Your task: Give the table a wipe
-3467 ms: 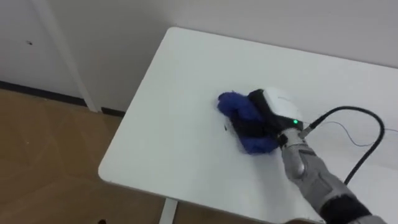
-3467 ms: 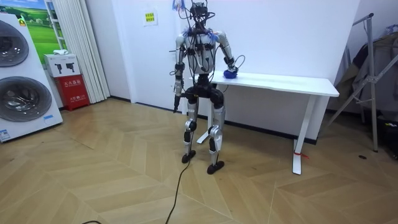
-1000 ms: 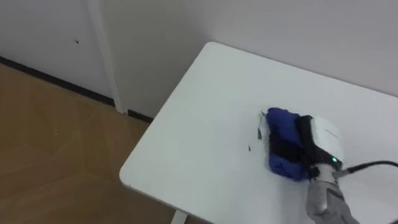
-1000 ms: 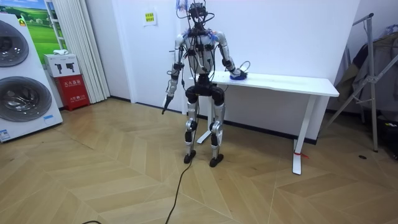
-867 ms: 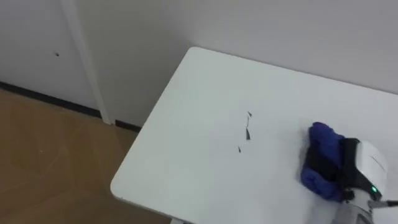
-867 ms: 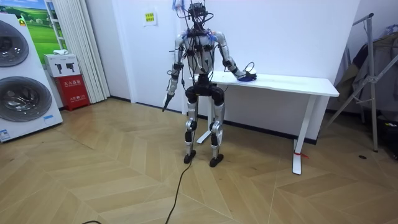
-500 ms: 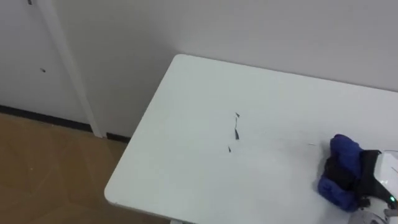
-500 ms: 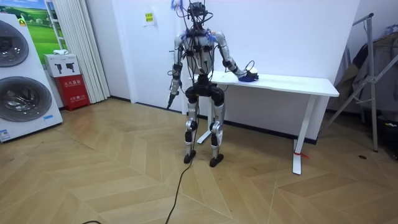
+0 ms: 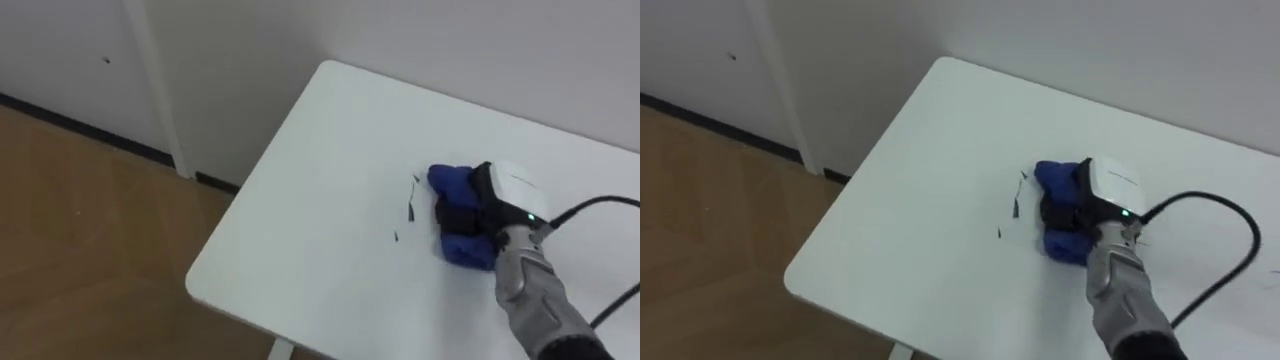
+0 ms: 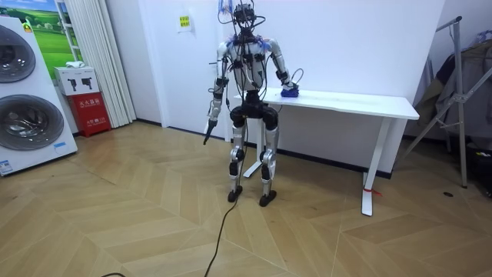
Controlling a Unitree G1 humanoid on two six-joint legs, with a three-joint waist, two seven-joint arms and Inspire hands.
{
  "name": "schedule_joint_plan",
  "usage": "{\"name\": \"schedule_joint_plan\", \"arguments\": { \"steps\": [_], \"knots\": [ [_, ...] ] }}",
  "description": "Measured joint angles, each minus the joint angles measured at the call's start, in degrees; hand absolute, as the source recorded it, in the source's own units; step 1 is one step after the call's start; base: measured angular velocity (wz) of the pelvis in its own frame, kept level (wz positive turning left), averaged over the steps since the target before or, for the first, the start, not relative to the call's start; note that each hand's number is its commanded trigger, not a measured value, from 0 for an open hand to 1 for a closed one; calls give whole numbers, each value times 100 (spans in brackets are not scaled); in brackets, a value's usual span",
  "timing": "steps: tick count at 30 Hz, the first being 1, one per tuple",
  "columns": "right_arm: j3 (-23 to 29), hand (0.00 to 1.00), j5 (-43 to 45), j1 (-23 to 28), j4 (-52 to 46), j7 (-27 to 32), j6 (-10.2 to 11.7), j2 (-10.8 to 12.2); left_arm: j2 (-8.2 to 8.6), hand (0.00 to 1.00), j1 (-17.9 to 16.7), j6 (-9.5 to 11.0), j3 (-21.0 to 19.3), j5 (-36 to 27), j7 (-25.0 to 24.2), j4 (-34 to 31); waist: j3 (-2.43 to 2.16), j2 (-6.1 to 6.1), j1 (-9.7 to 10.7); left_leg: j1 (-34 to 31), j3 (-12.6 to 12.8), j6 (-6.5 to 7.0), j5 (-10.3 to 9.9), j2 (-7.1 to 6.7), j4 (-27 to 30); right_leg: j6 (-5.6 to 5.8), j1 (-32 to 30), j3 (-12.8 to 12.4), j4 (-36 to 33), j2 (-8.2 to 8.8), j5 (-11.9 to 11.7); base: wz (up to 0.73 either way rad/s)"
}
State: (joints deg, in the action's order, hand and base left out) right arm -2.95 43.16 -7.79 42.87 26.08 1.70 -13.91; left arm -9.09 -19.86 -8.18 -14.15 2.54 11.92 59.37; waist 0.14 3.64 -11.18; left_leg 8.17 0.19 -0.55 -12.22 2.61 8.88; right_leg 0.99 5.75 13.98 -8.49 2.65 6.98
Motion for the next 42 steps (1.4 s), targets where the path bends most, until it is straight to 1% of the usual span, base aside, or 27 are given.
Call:
{"name": "schedule_joint_plan", "arguments": {
  "steps": [1, 4, 6, 8, 12, 16, 18, 19, 20, 21, 22, 23, 24, 25, 26, 28, 30, 31, 33, 34, 35, 36, 37, 39, 40, 41, 42],
  "knots": [
    [277, 100, -17, 152, 150, 174, 183, -2, -6, 0, 20, 2, -103, 65, -24, 12, -7, 9, 110, 32, 29, 1, 0, -35, 0, 44, 82, 20, 22, 43, 27, 34],
    [897, 100, -105, 564, 399, 540, 381, -7, -130, 0, 14, 113, -322, 174, -25, 13, -49, 61, 236, 137, 144, 4, -2, -88, -8, 97, 222, 18, 73, 100, 60, 5],
    [1215, 100, -183, 714, 604, 719, 401, -13, -131, 0, 23, 125, -454, 209, -3, 3, -86, 61, 393, 185, 187, 12, -8, -116, -2, 123, 317, 62, 69, 139, 77, 4],
    [1552, 100, -364, 949, 728, 872, 458, -80, -95, 0, 55, 136, -492, 338, -8, -122, -124, 33, 519, 210, 223, 143, -111, -120, -11, 181, 350, 51, 53, 139, 113, 4],
    [1517, 100, -579, 975, 1049, 954, 422, -213, -89, 0, 122, 136, -341, 337, -5, -125, -158, -24, 542, 363, 299, 173, -150, -117, -3, 183, 442, 63, -46, 157, 105, -13],
    [1061, 100, -783, 451, 956, 937, -302, -93, -34, 0, 352, 110, 294, 324, 142, -12, -137, -169, 252, 371, 602, 169, -215, -65, 158, 182, 289, 133, -286, 170, 105, -45],
    [774, 100, -705, 101, 792, 750, -772, 15, 18, 0, 598, 111, 401, 327, 154, 229, -92, -249, -69, 349, 893, 151, -251, 19, 265, 90, -41, 193, -664, 194, 114, -114],
    [353, 100, -565, -210, 608, 516, -1024, 151, 30, 0, 723, 102, 443, 325, 161, 389, -49, -283, -386, 288, 941, 157, -284, 47, 336, -5, -392, 211, -975, 237, 96, -177],
    [-168, 100, -220, -524, 368, 259, -1161, 394, 18, 0, 816, 109, 425, 299, 166, 498, -15, -293, -644, 143, 944, 144, -327, 98, 454, -116, -678, 448, -1115, 224, -4, -170],
    [-416, 100, -84, -724, 330, 152, -1164, 543, 8, 0, 897, 111, 439, 269, 173, 540, -1, -305, -707, 29, 959, 138, -364, 163, 552, -80, -787, 541, -1163, 219, -37, -88],
    [-712, 100, 144, -987, 324, 27, -1156, 791, -4, 0, 1060, 139, 512, 226, 202, 652, 23, -306, -761, -202, 973, 110, -398, 301, 791, 85, -955, 804, -1793, 424, 181, 7],
    [-884, 100, 281, -1166, 377, -10, -1116, 965, -12, 0, 1244, 295, 664, 160, 212, 702, 42, -257, -994, -372, 961, 76, -414, 317, 931, 145, -991, 1003, -2596, 961, 509, 33],
    [-951, 100, 316, -1278, 422, -13, -1063, 990, -11, 0, 1301, 368, 721, 141, 211, 699, 61, -239, -1141, -449, 955, 55, -422, 321, 995, 183, -989, 989, -2837, 1227, 634, 28],
    [-1090, 100, 320, -1574, 578, -1, -920, 999, -31, 0, 1369, 434, 778, 141, 214, 575, 71, -182, -1389, -658, 885, -2, -427, 345, 1140, 254, -986, 902, -3039, 1675, 714, 17],
    [-1155, 100, 256, -1843, 741, 38, -849, 993, -93, 0, 1364, 439, 770, 139, 227, 546, 83, -138, -1505, -924, 743, -94, -395, 416, 1246, 289, -975, 684, -2890, 1953, 697, 26],
    [-1134, 100, 42, -1908, 911, 241, -659, 863, -218, 0, 1356, 433, 728, 147, 237, 536, 53, -102, -1499, -1235, 345, -289, -292, 628, 1361, 402, -832, 396, -2196, 2040, 592, 67],
    [-1049, 100, -255, -1744, 983, 514, -331, 679, -448, 0, 1347, 434, 732, 153, 217, 519, 47, -91, -1245, -1429, -132, -532, -192, 883, 1353, 445, -503, 645, -1342, 2037, 242, 108],
    [-817, 100, -243, -1566, 1062, 636, -107, 636, -631, 0, 1341, 429, 673, 160, 200, 517, 50, -33, -1031, -1461, -284, -724, -131, 1020, 1341, 491, -273, 814, -892, 2009, -158, 116],
    [-400, 100, -223, -1158, 1095, 751, 171, 592, -925, 0, 1312, 447, 499, 176, 141, 503, 83, 125, -759, -1371, -359, -1060, -52, 1227, 1315, 568, -100, 910, -592, 1873, -635, 87],
    [-195, 100, -311, -828, 1106, 766, 341, 433, -1024, 0, 1205, 486, 343, 134, 113, 501, 31, 143, -705, -1277, -312, -1232, -16, 1470, 1330, 1057, -41, 1135, -833, 1748, -263, 16],
    [-195, 100, -375, -589, 1094, 759, 396, 108, -1010, 0, 1065, 542, 318, 42, 108, 489, -13, 60, -635, -1171, -93, -1147, 38, 1788, 1242, 1125, -63, 1193, -1109, 1564, 143, 0],
    [-166, 100, -392, -504, 1056, 755, 387, -78, -962, 0, 1002, 545, 315, 33, 94, 493, -18, 4, -617, -1131, -47, -1034, 107, 1909, 1142, 989, -126, 1223, -1247, 1489, 289, -15],
    [10, 100, -388, -154, 874, 702, 331, -381, -869, 0, 903, 563, 305, 30, 88, 492, -53, -2, -548, -1018, 63, -741, 319, 2037, 874, 767, -280, 1249, -1458, 1382, 540, -5],
    [296, 100, -361, 74, 725, 569, 132, -587, -667, 0, 798, 545, 159, 21, 97, 515, -45, -4, -397, -921, 414, -763, 575, 2061, 696, 581, -400, 1275, -1550, 1238, 657, -10],
    [398, 100, -254, 70, 651, 421, -43, -585, -554, 0, 767, 540, 74, 32, 102, 518, -49, 41, -308, -915, 669, -829, 642, 2012, 797, 362, -460, 1240, -1519, 1128, 676, -34],
    [349, 100, -188, 40, 503, 188, -164, -550, -500, 0, 793, 540, 86, 38, 98, 518, -6, 74, -304, -916, 960, -830, 637, 1930, 985, 154, -514, 1133, -1486, 1028, 680, -40],
    [309, 100, -124, 23, 383, 45, -237, -519, -477, 0, 813, 540, 87, 37, 90, 517, -9, 92, -306, -956, 1040, -808, 618, 1914, 1108, 83, -522, 1109, -1440, 970, 662, -52]
  ]
}}
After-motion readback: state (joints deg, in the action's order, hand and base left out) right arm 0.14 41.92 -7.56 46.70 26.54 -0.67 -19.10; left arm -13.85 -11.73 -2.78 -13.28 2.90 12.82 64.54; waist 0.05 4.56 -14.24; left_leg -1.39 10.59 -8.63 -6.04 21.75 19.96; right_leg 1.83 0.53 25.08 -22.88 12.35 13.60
